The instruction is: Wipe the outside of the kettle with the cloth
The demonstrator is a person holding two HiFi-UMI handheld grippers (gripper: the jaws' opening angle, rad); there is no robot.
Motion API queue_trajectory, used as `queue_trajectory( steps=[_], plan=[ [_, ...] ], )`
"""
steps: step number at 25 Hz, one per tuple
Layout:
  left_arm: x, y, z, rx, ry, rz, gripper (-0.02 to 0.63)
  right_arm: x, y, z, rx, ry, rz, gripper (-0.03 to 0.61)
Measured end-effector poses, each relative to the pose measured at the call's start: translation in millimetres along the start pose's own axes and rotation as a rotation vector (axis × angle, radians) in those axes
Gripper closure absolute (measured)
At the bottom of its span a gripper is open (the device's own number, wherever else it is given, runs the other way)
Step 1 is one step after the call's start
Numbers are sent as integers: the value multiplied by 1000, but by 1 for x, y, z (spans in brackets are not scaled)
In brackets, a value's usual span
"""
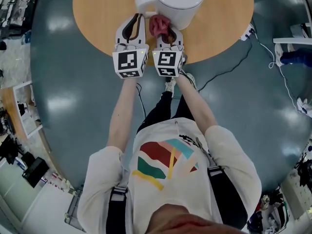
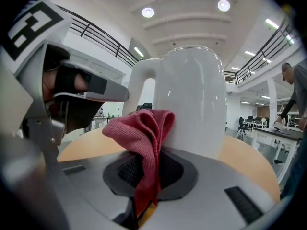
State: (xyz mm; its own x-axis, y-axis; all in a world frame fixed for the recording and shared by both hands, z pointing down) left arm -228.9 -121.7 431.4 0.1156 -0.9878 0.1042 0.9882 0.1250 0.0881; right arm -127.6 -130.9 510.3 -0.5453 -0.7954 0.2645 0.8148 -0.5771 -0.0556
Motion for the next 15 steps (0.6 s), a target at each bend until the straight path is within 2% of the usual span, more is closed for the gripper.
queue_trajectory(
  steps=[5, 8, 11, 15],
  plan=[
    [0, 2, 2, -6, 1, -27, 532, -17, 14, 7, 18, 6, -9, 531],
    [2, 5, 3, -10, 1, -52, 532, -31, 30, 13, -10, 10, -24, 531],
    [1, 7, 2, 15, -3, -68, 532, -43, 48, 18, -28, 5, -29, 531],
    [6, 9, 4, 44, -15, -98, 532, -48, 86, 29, 13, -5, 7, 531]
  ],
)
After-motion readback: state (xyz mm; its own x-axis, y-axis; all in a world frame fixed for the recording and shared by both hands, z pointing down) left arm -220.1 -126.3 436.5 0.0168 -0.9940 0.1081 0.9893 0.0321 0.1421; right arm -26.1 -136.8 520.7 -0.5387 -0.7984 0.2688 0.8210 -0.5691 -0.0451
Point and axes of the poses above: the fingertips, and each gripper's own axes: x forward along the fingers, y to its right, z out of its underside, the point moved 6 cm from there along -x, backward along the fingers, and after that the axes turned 6 degrees about -z, right-handed, at the moved point
